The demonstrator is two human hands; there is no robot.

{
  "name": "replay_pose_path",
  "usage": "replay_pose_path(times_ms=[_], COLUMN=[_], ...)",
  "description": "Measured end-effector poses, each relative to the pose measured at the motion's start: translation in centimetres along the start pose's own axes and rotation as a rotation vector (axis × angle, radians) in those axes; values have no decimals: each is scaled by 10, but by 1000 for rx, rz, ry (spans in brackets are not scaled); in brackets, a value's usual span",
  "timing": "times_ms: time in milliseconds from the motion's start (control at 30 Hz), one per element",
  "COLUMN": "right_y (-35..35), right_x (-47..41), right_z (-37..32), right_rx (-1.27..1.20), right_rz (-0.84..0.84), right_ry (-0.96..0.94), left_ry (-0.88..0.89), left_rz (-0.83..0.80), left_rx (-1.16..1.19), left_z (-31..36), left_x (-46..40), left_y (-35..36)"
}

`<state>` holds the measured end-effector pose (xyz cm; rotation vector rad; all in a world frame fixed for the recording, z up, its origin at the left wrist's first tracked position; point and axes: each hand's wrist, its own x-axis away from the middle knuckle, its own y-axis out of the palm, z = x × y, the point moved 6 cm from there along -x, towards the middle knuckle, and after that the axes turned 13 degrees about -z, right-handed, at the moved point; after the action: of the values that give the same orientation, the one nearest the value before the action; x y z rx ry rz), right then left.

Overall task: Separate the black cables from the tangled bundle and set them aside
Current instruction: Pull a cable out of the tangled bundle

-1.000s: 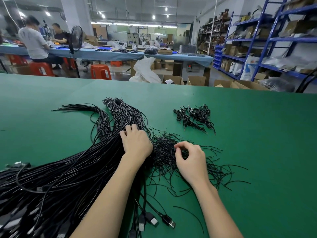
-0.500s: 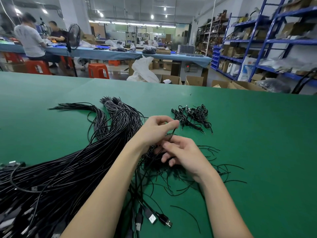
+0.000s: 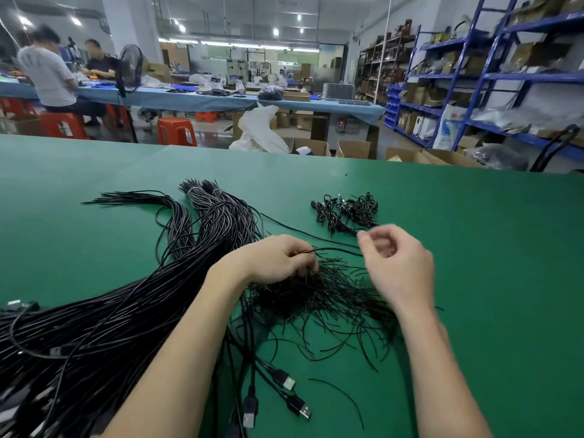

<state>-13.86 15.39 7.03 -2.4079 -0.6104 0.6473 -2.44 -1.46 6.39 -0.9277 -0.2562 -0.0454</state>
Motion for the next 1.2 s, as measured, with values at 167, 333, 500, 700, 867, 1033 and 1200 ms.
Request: replay_pose_path(times_ms=[167, 333, 500, 700, 867, 1033, 1200], right_y=[27, 40, 44, 73, 80, 82, 80], right_x=[3, 3, 0, 21, 28, 31, 29], right_z=[-18, -13, -23, -43, -40, -34, -29], right_rx=[-78, -670, -1017, -849, -785, -744, -606], right_rz=[-432, -345, -277, -769, -878, -940, -937], right_ry=[-162, 10, -10, -181, -182, -137, -120], left_ry=[56, -219, -53, 308, 422, 555, 647], left_rz=[146, 898, 664, 135, 21, 90, 27], left_rx=[-274, -210, 394, 1185, 1119, 1219, 1210], left_z=[20, 2, -4, 19, 23, 30, 38], left_x=[3, 22, 12, -15, -13, -11, -7], left_y=[-9, -37, -34, -1, 5, -4, -6])
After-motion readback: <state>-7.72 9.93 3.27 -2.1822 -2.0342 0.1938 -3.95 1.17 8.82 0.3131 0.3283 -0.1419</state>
